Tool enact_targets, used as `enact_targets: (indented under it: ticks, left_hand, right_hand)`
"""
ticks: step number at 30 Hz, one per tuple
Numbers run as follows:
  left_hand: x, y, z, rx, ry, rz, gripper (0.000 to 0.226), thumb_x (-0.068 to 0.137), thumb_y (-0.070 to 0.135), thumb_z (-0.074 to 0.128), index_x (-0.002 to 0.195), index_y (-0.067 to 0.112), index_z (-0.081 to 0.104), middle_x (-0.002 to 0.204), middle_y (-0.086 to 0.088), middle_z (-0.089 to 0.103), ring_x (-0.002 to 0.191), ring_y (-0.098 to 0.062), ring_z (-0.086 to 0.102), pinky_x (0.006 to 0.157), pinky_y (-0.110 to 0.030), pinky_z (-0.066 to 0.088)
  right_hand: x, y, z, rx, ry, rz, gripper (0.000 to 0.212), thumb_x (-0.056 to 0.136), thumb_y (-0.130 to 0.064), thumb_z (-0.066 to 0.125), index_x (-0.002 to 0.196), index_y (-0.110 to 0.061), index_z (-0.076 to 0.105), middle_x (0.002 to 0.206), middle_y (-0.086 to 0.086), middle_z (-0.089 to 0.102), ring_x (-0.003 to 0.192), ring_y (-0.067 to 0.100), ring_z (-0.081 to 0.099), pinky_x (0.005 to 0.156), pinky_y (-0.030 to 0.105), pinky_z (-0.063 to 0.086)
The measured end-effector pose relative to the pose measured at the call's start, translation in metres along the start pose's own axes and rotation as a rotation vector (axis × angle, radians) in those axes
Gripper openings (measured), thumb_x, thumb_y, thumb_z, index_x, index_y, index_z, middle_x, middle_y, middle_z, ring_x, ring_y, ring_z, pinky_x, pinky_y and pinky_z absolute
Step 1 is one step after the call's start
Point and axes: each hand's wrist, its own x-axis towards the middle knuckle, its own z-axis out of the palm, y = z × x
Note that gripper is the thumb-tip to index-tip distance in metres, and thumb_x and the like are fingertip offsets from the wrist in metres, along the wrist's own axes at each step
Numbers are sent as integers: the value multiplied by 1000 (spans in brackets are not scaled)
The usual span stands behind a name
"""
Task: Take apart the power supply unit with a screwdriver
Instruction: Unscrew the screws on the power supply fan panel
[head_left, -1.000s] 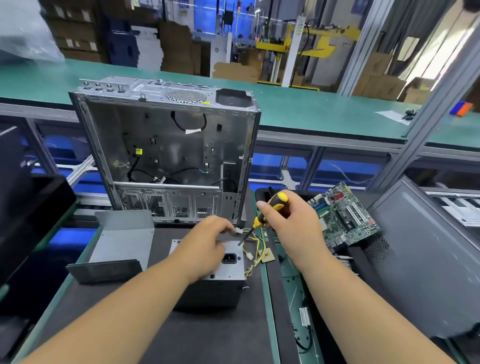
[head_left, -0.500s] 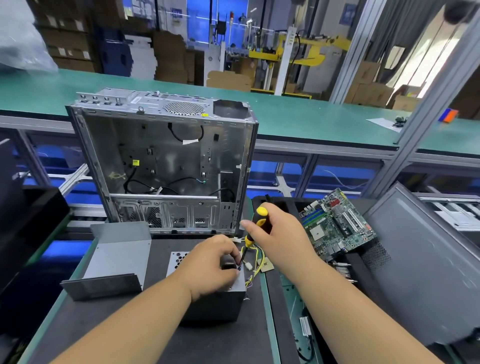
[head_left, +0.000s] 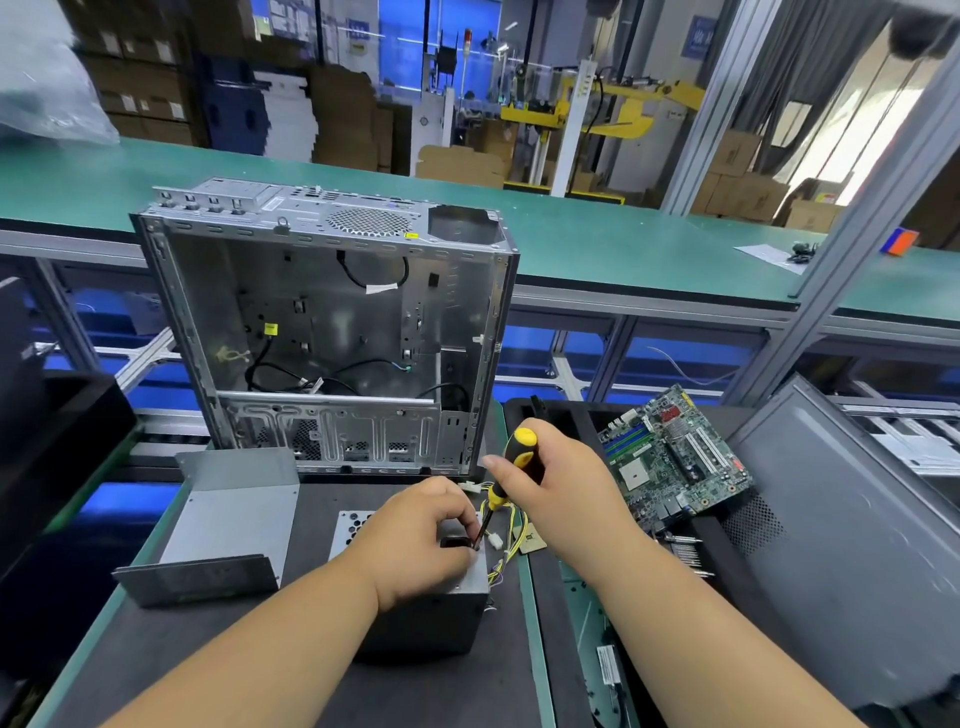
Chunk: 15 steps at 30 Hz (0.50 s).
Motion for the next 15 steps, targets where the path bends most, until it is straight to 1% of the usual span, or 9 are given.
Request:
enact_targets:
  ticks: [2, 6, 11, 15]
  left_hand:
    - [0, -1, 0, -3, -4, 9, 15, 71, 25, 71, 76, 36, 63, 100, 19, 56, 100, -3, 55, 92, -35, 46]
    - [1, -2, 0, -5, -8, 11, 14, 71, 25, 72, 77, 35, 64, 101, 18, 56, 99, -4, 55, 89, -35, 47]
    - [1, -3, 0, 4, -4, 8, 13, 71, 25, 73, 79, 32, 65, 102, 18, 55, 97, -4, 54, 87, -35, 47]
    - [1, -2, 0, 10, -9, 6, 15, 71, 26, 72, 78, 36, 63, 101, 20, 55, 89, -3, 53, 82, -34, 49]
  right_hand:
    - [0, -1, -2, -16, -21, -17, 31, 93, -52, 59, 78, -32, 39, 74, -2, 65, 68, 12, 56, 58, 28, 44]
    - [0, -4, -5, -4, -23, -30, 32, 92, -51, 61, 80, -25, 45, 75, -1, 65, 71, 16, 58, 66, 38, 51]
    - [-2, -4, -7, 14, -9, -26, 32, 93, -50, 61, 81, -24, 46, 73, 0, 64, 70, 17, 58, 66, 40, 51]
    - [-2, -4, -8, -14, -47, -36, 31, 93, -49, 60, 83, -24, 46, 75, -1, 65, 71, 18, 58, 65, 39, 51]
